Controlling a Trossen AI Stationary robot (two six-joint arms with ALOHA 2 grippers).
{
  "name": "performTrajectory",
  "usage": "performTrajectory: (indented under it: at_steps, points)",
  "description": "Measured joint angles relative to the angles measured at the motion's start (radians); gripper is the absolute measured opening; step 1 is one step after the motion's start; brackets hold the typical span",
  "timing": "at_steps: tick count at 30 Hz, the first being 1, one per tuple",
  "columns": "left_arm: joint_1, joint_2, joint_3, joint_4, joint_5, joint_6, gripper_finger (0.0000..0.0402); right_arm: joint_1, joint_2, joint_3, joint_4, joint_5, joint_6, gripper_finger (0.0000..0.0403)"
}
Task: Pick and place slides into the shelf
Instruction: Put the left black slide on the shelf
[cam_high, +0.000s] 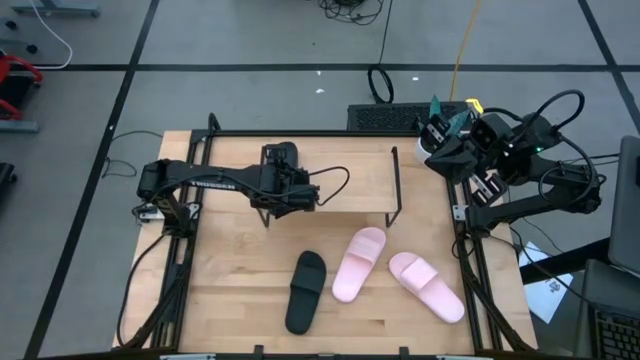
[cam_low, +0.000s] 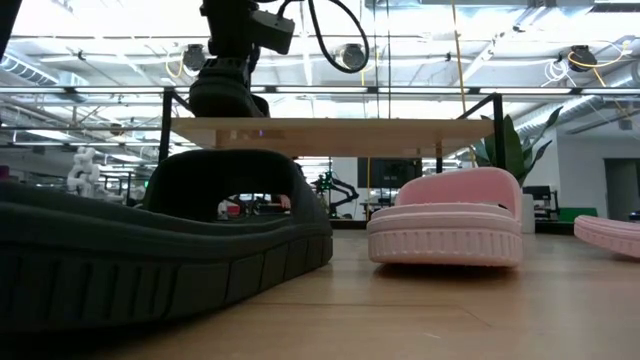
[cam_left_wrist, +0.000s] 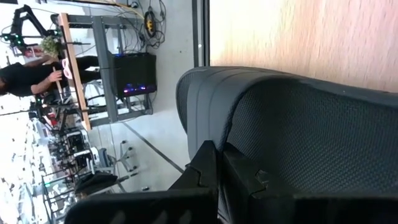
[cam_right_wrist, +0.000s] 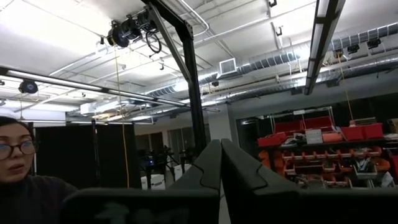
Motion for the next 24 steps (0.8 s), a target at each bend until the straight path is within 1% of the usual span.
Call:
performTrajectory:
  at_steps: [7,12,17,24]
  points:
    - [0.000,0.000,0.000,-0.021,-0.001,0.010,0.0000,0.000,0.000,0.000,-0.016,0.000,0.000,0.0000]
    - [-0.003,0.000,0.000,-0.052,-0.031,0.014,0.0000,0.000,0.000,0.000,-0.017,0.000,0.000,0.0000]
    - [-0.003,0.000,0.000,-0.050,-0.027,0.007,0.0000,0.000,0.000,0.000,-0.017,0.000,-0.003,0.0000]
    - [-0.004,0.000,0.000,-0.035,0.003,0.001,0.0000,0.000,0.000,0.000,-0.017,0.000,-0.003,0.0000]
